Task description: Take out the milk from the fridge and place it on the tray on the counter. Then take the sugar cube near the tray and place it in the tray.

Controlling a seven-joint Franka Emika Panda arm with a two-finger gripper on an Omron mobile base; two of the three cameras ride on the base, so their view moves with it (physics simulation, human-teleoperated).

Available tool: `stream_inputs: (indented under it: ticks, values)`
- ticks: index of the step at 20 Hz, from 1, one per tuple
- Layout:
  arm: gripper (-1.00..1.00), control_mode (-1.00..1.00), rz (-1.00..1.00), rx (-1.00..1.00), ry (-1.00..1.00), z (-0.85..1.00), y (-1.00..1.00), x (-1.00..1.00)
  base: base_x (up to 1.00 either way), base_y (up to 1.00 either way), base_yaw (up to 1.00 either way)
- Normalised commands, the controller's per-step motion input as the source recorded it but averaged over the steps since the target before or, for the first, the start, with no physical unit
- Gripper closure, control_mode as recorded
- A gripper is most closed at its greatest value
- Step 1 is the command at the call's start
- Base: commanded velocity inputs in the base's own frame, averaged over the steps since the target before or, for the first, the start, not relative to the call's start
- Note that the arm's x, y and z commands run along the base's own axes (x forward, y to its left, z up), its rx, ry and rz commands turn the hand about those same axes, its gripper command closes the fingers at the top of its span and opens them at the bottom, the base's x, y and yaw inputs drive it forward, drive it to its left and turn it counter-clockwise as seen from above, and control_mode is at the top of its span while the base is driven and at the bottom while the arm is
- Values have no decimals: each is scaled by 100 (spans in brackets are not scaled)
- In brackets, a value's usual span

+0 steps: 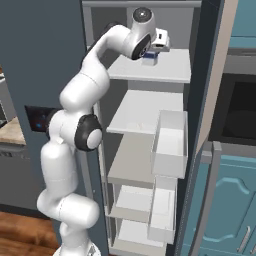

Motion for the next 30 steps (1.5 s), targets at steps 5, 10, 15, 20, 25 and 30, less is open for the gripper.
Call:
stream_inputs:
  ticks: [5, 10, 15, 20, 25, 30]
  values:
    - [100, -100, 4, -1, -19, -1, 10, -100, 0, 0, 0]
    - [100, -100, 7, 0, -17, -22, 21, -100, 0, 0, 0]
    - [100, -100, 5, 0, -34, 0, 40, -100, 0, 0, 0]
    - [100, -100, 3, -15, -29, 35, 40, -100, 0, 0, 0]
    - [100, -100, 5, -22, 0, 40, 20, -100, 0, 0, 0]
    - [100, -100, 7, -15, 13, 36, 3, -100, 0, 0, 0]
